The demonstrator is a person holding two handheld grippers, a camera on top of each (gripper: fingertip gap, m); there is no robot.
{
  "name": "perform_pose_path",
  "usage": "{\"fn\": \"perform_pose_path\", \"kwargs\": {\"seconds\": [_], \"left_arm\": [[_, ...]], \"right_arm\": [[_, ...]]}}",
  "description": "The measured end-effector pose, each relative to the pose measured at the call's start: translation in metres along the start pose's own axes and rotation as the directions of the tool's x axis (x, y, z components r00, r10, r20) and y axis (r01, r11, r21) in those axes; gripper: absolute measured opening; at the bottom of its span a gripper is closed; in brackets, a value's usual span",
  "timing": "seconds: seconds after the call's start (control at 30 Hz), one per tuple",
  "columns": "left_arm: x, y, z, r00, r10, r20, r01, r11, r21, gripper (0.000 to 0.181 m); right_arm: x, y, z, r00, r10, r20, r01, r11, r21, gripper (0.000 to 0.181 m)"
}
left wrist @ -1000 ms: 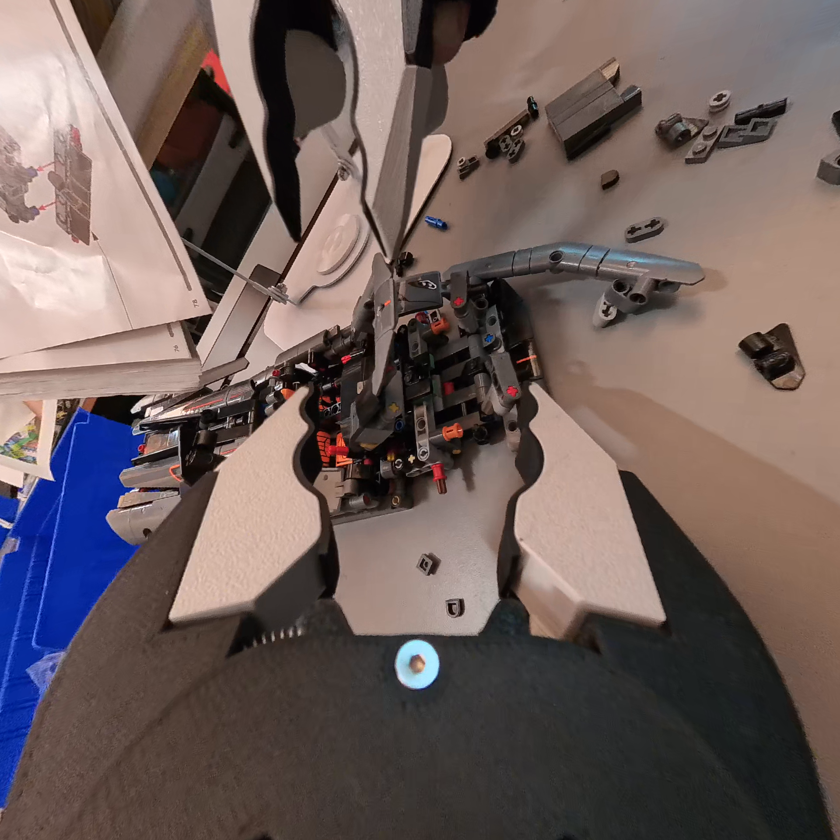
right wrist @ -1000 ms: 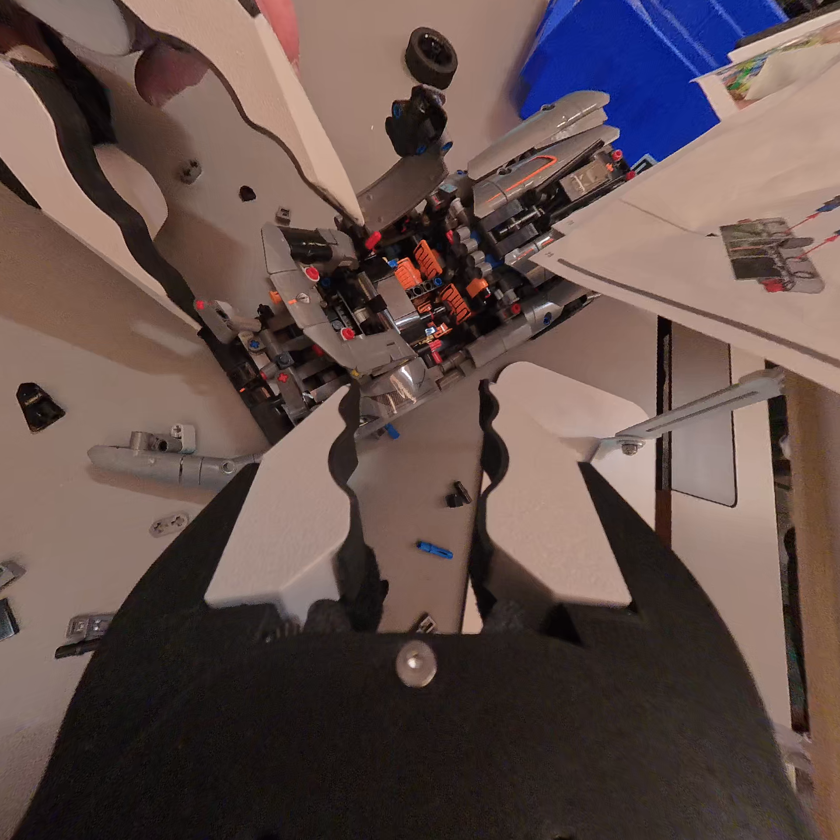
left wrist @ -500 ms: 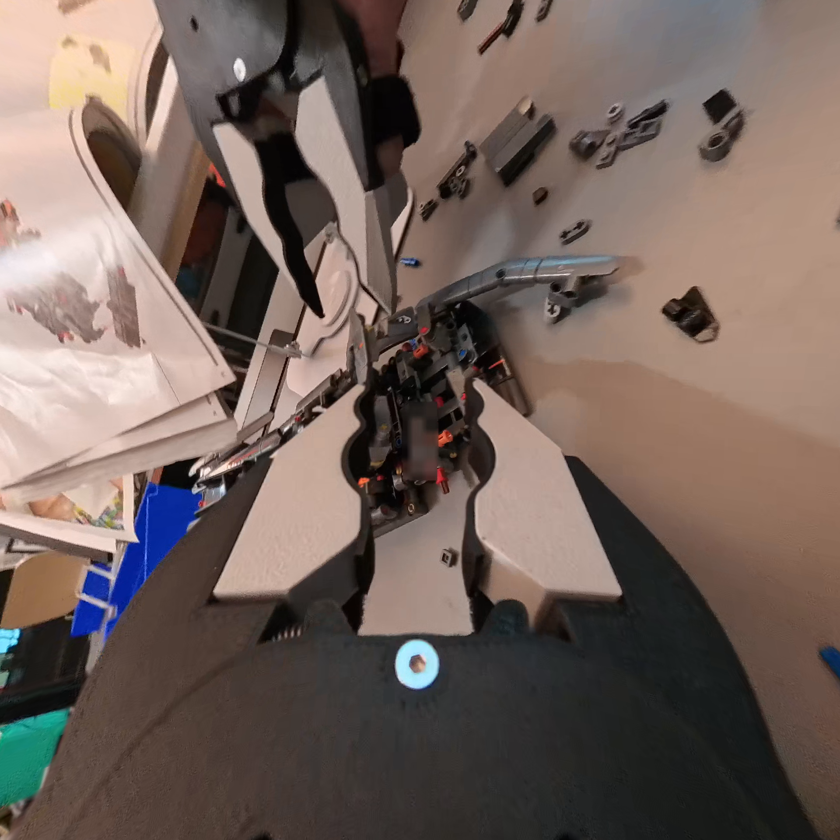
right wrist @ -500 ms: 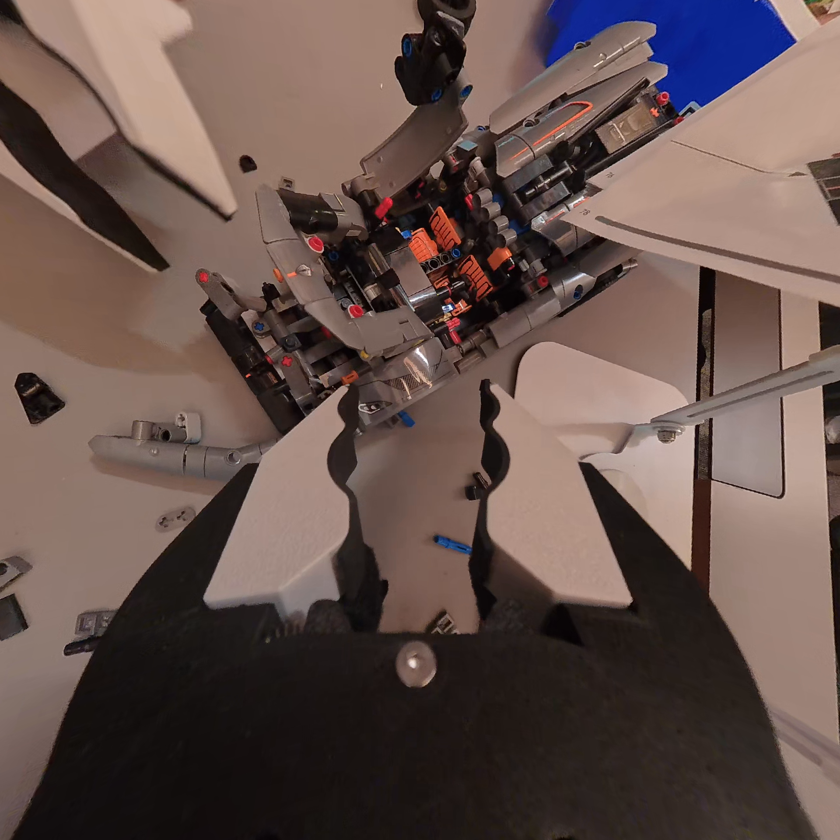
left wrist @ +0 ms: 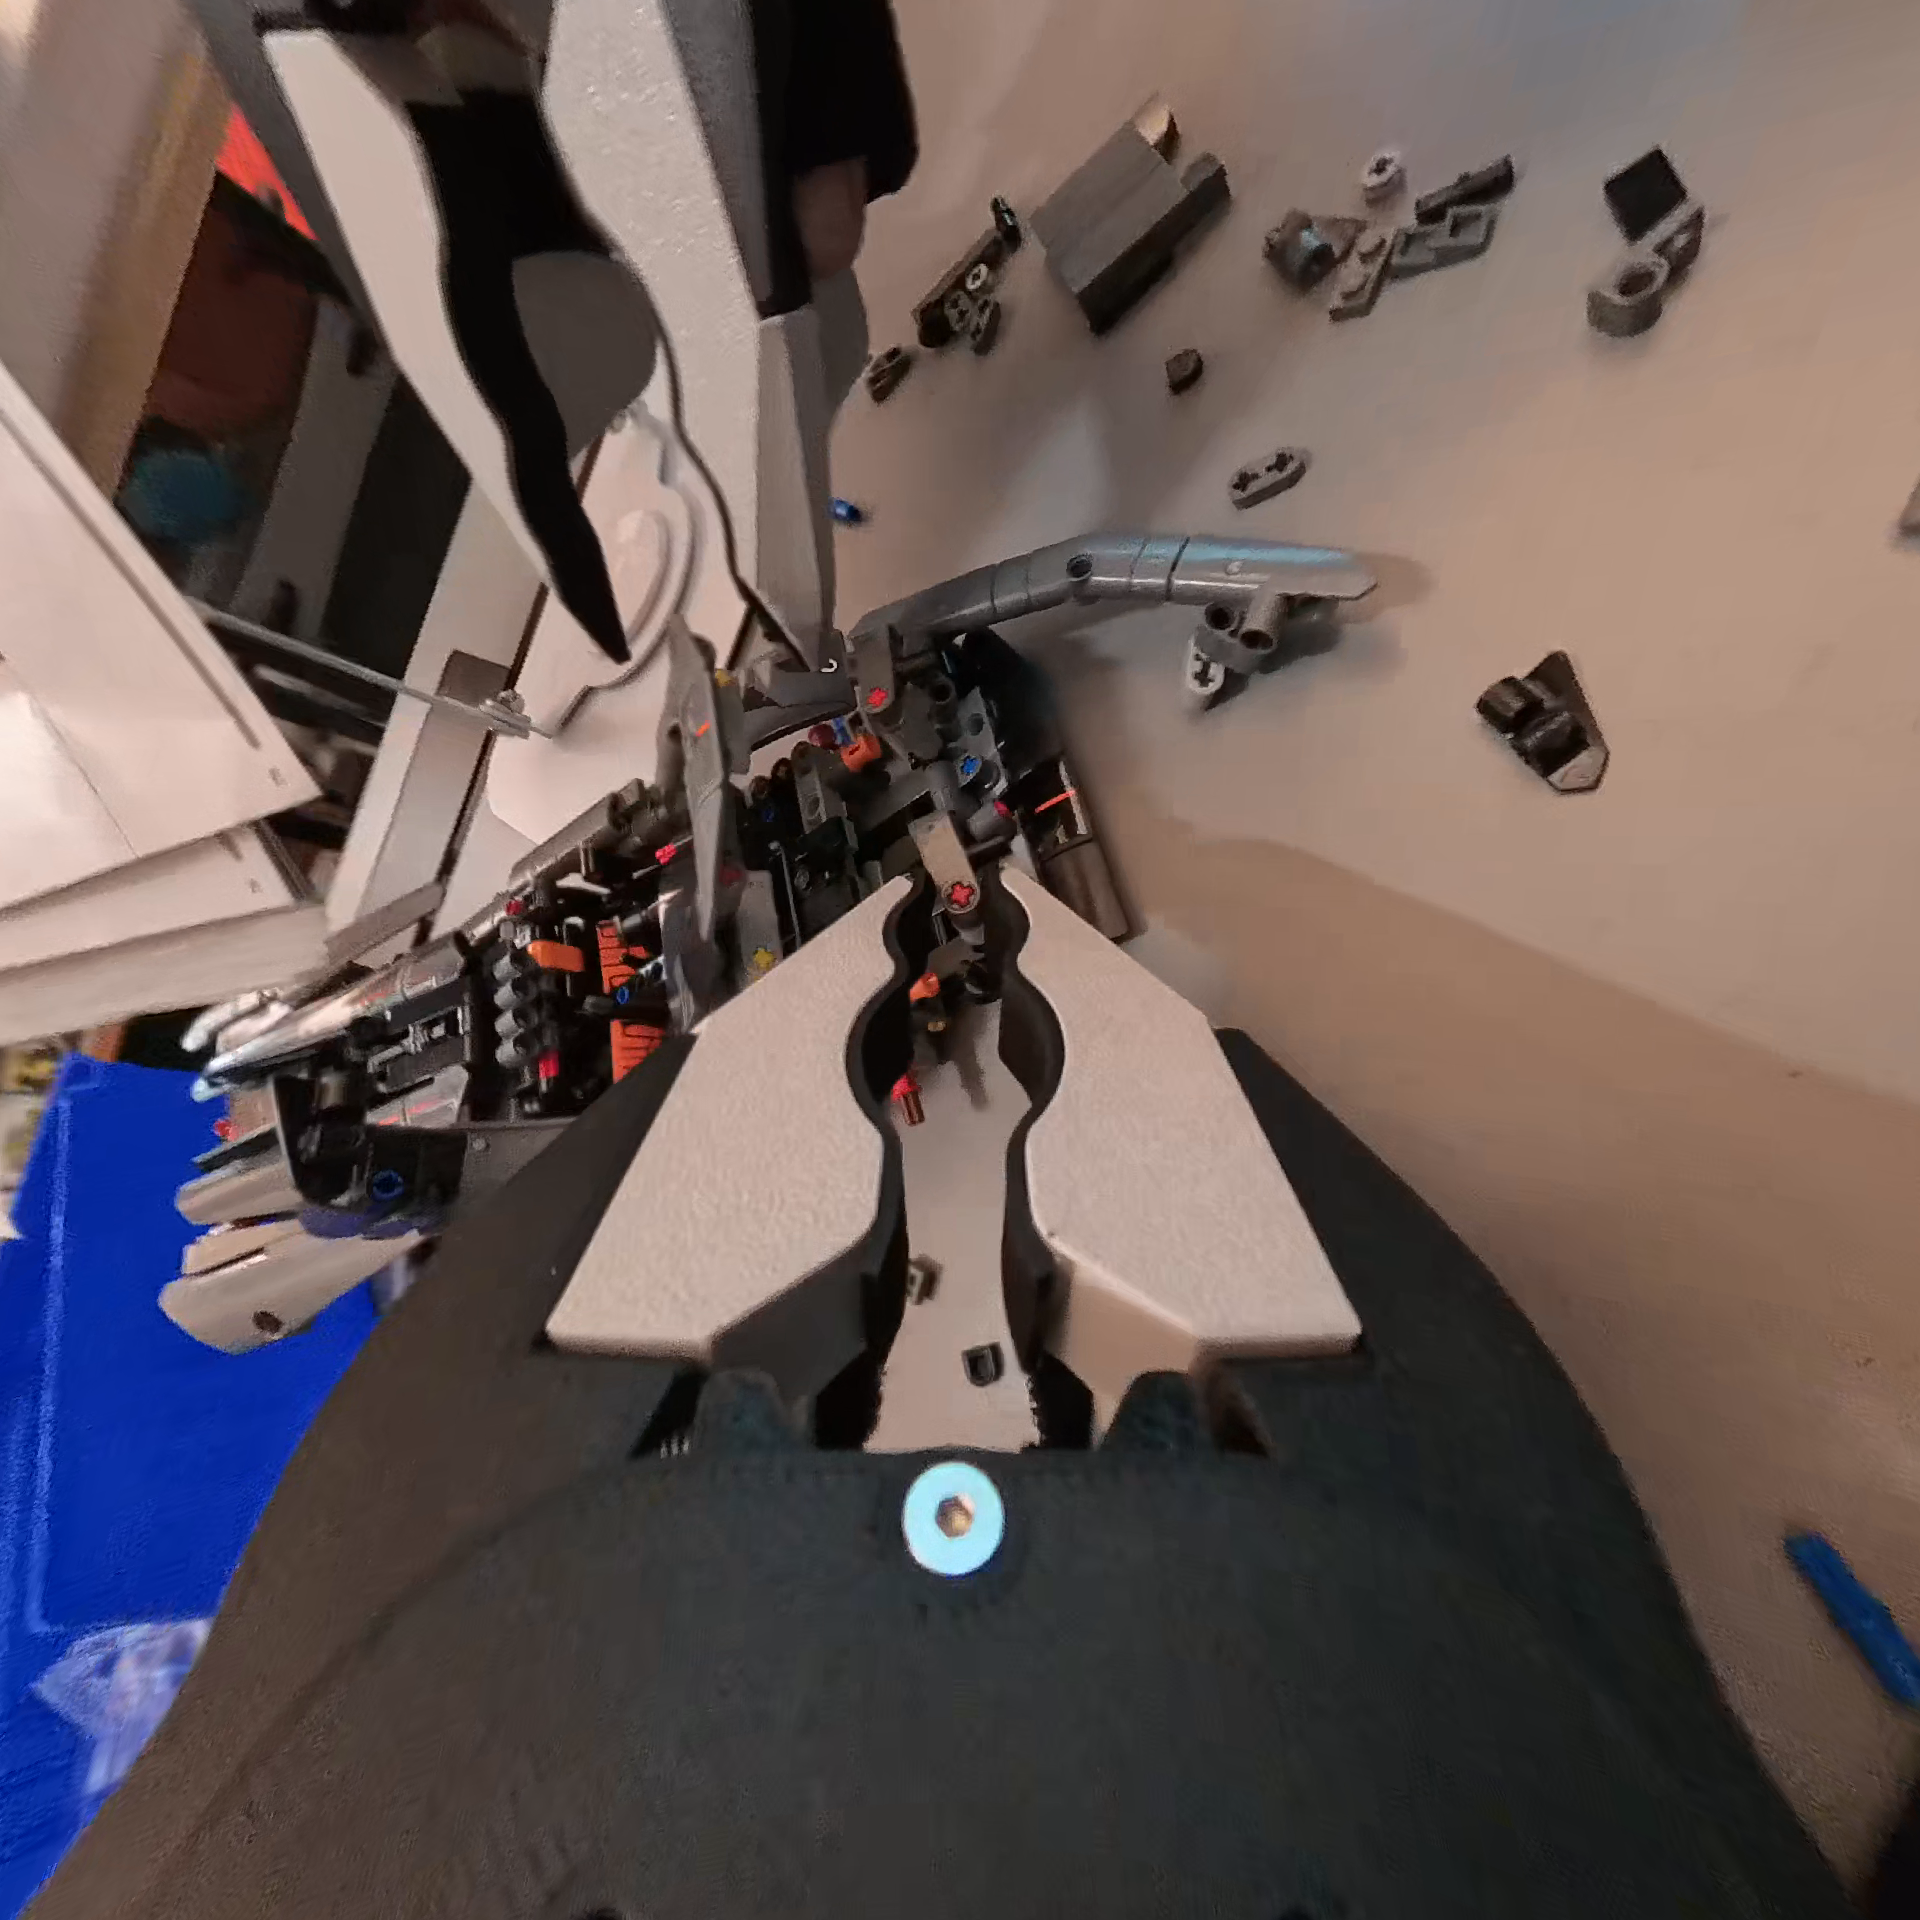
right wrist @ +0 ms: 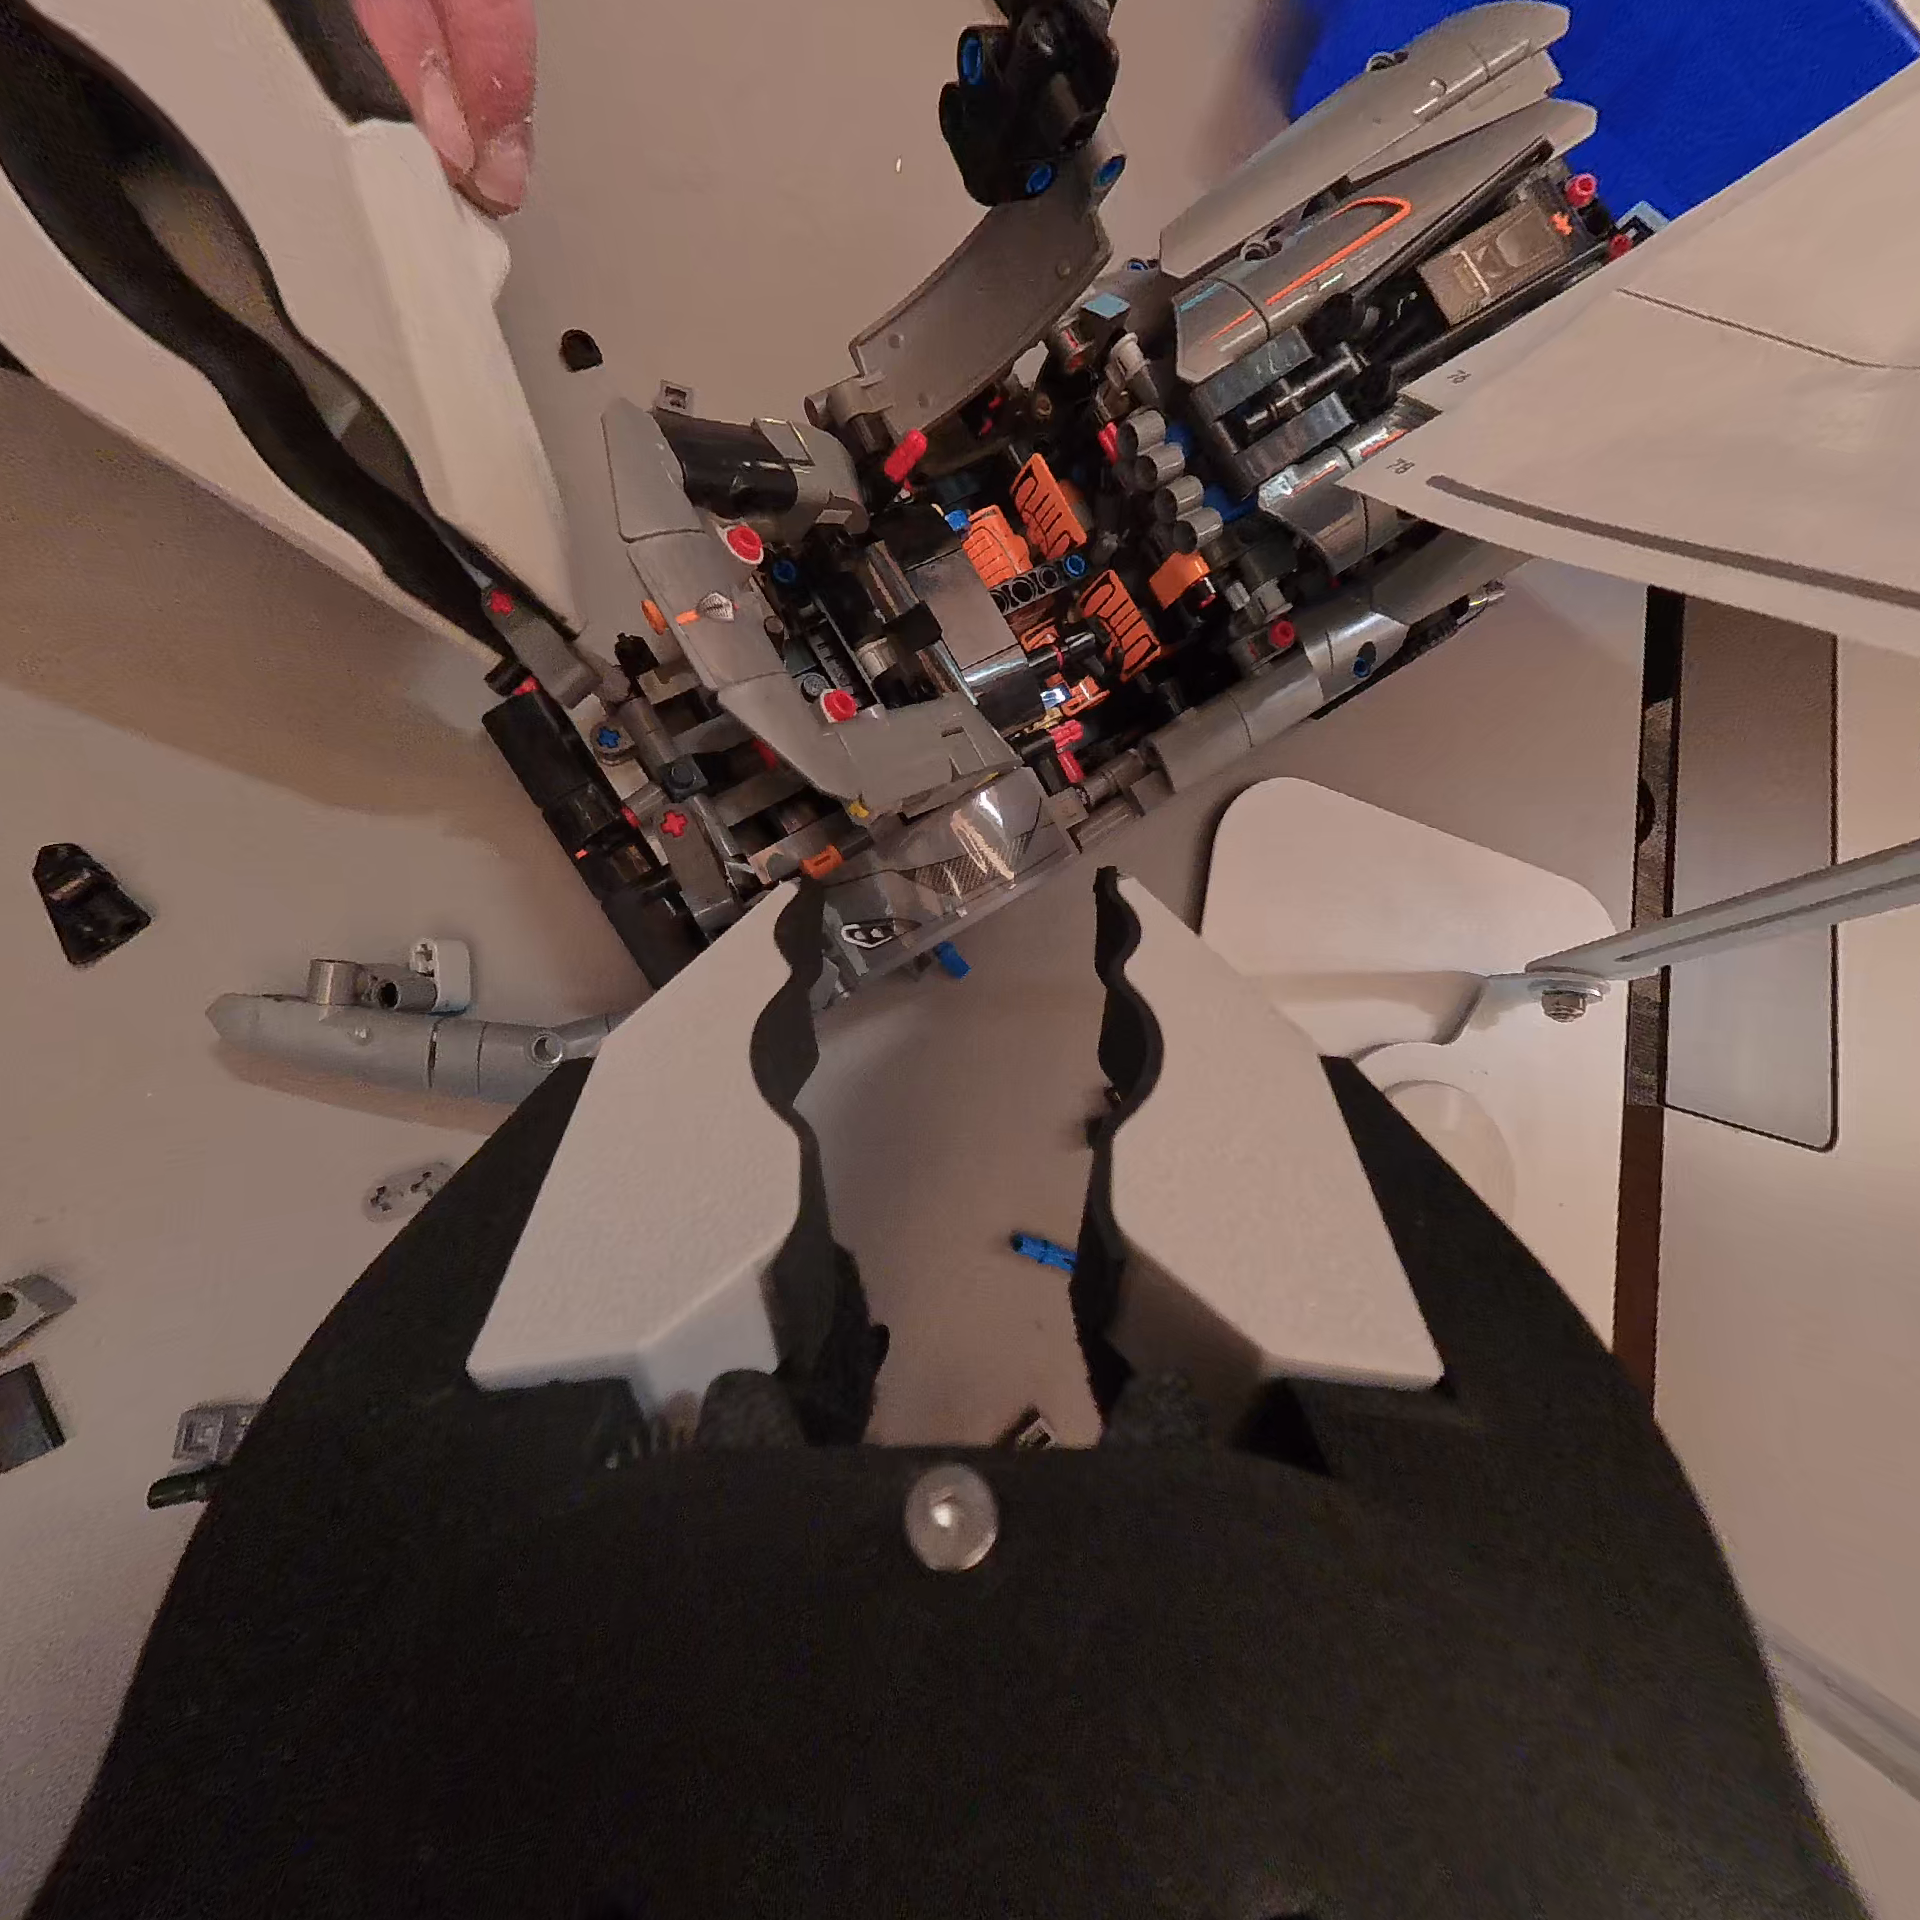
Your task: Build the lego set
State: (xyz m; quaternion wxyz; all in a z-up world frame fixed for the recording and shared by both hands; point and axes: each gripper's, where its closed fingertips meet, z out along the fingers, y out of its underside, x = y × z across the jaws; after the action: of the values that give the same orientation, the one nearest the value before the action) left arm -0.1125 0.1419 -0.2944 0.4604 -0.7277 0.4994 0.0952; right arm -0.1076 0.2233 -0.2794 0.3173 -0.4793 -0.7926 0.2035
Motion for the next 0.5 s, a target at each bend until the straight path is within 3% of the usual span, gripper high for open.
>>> {"fn": "perform_pose_path", "kwargs": {"seconds": [0.17,0.33,0.43,0.5], "left_arm": [[-0.007,0.004,0.0,0.972,-0.224,-0.073,0.227,0.973,0.035,0.006],[-0.017,0.013,-0.001,0.862,-0.478,-0.172,0.491,0.87,0.046,0.006],[-0.019,0.016,-0.001,0.809,-0.544,-0.222,0.568,0.821,0.057,0.006],[-0.019,0.016,-0.003,0.814,-0.533,-0.232,0.56,0.826,0.063,0.006]], "right_arm": [[-0.004,0.002,0.005,1.0,-0.007,0.011,0.007,1.0,-0.012,0.05],[-0.005,0.003,0.007,1.0,-0.006,0.014,0.006,1.0,-0.015,0.05],[-0.002,0.006,0.006,1.0,0.002,0.004,-0.002,1.0,-0.027,0.05],[0.0,0.006,0.003,0.999,0.031,0.011,-0.03,0.999,-0.025,0.05]]}}
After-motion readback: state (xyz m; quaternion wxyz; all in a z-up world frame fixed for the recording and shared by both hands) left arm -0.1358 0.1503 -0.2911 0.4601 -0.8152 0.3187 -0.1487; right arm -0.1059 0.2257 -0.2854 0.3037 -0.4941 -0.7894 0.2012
